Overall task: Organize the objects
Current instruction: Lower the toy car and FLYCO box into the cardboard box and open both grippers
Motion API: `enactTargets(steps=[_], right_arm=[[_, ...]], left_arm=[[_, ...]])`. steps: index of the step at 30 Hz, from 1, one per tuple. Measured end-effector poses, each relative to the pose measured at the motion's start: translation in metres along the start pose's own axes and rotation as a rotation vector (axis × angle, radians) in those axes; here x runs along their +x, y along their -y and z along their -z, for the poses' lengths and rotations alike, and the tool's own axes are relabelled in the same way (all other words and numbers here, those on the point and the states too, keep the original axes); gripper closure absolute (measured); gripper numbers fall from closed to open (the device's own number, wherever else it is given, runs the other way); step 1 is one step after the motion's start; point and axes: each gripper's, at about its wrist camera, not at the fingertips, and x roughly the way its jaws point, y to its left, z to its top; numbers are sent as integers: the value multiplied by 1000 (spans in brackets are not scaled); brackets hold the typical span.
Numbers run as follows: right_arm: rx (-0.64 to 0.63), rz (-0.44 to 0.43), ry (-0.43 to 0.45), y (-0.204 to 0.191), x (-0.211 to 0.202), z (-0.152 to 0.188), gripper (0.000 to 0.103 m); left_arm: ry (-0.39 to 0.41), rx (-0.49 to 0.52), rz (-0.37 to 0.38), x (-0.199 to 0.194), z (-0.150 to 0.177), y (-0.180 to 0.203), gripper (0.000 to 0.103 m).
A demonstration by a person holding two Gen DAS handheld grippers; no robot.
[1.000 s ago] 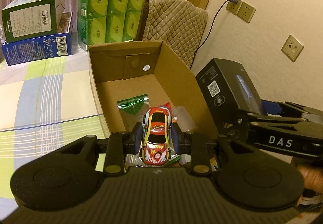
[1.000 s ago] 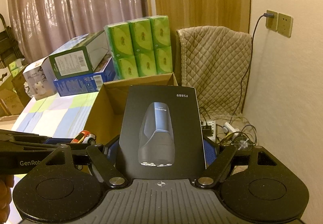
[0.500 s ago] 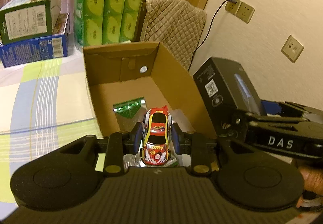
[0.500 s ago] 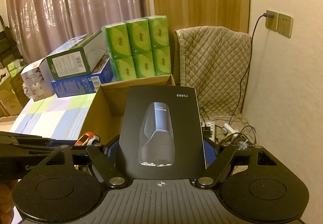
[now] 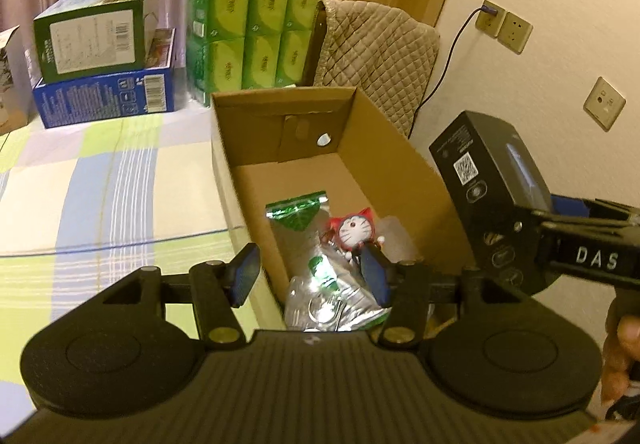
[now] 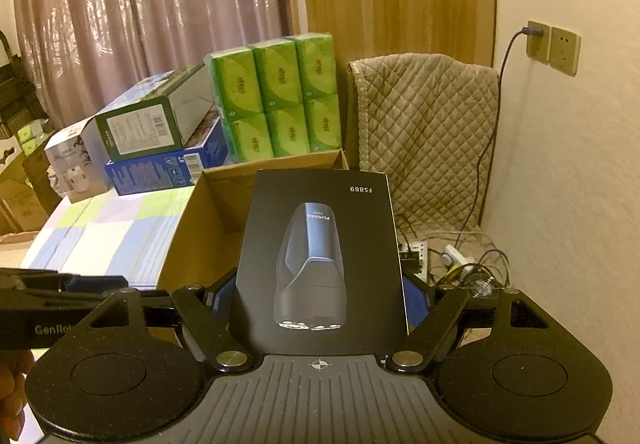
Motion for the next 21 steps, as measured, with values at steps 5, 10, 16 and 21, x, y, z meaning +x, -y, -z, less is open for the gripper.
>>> enactTargets(steps=[5,10,16,21], right_arm=[[-1,-5,1,-4,-2,-1,27],[-4,-9,-5,-8,0,-2,27],[20,-39,-17,-11,6,-6,27],[85,-87,-2,-7,20,-10,17]], left_arm=[[-5,-15,-5,-5,7,-3,52],[-7,-21,-4,-8,10,-4,52],[-8,-26,-1,-10,12,-7,47],[0,-28,-34,-12,16,-13,26]])
